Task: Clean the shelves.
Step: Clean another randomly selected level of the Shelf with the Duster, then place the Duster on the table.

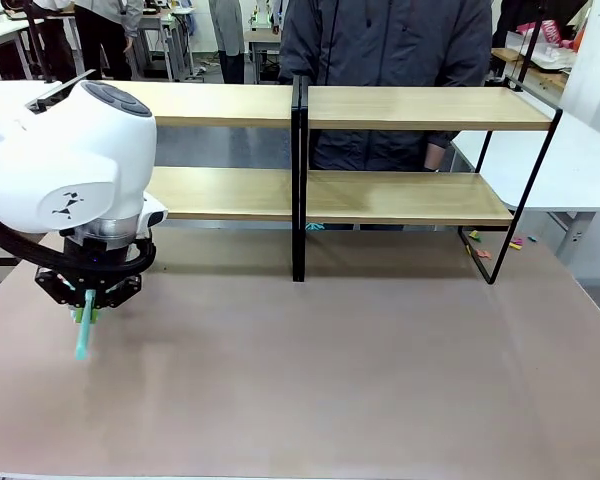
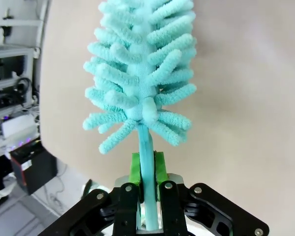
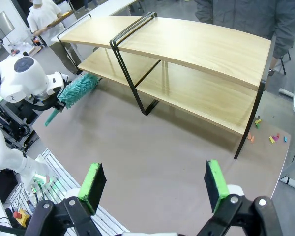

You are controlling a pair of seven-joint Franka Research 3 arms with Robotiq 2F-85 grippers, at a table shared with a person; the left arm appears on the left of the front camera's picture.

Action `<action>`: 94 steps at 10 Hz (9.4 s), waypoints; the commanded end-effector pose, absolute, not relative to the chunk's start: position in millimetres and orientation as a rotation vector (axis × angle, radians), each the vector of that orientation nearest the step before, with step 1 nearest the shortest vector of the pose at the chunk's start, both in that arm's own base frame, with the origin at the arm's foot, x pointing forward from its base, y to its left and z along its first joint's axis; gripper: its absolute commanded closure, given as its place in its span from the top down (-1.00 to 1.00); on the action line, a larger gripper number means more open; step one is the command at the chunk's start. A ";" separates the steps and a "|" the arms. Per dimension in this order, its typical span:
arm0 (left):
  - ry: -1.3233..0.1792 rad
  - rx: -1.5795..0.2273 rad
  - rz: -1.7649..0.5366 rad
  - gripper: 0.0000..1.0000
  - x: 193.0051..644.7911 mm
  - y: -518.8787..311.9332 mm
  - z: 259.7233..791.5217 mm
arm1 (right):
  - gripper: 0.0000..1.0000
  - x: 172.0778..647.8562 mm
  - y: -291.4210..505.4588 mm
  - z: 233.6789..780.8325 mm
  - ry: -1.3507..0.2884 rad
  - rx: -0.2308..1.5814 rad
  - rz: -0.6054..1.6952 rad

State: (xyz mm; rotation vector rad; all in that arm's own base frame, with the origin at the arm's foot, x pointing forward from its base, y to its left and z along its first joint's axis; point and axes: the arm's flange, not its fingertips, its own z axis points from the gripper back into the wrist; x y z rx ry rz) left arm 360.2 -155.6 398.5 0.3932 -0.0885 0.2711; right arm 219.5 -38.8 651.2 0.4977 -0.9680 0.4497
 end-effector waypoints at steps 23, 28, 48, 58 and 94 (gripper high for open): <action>-0.281 -0.225 -0.763 -0.74 183.1 100.6 452.2 | 1.00 219.8 -38.6 651.5 -0.972 0.511 0.458; -0.266 -0.307 -1.040 -0.74 214.2 87.9 548.5 | 1.00 219.8 -38.6 651.5 -0.972 0.511 0.458; -0.540 -0.746 -1.227 -0.74 152.4 192.2 583.0 | 1.00 219.8 -38.6 651.5 -0.972 0.511 0.458; -0.652 -0.836 -0.975 -0.74 201.5 288.8 628.8 | 1.00 219.8 -38.6 651.5 -0.972 0.511 0.458; 0.425 -1.000 -0.976 0.78 438.0 69.6 379.0 | 1.00 337.8 37.2 450.7 0.028 1.061 -0.097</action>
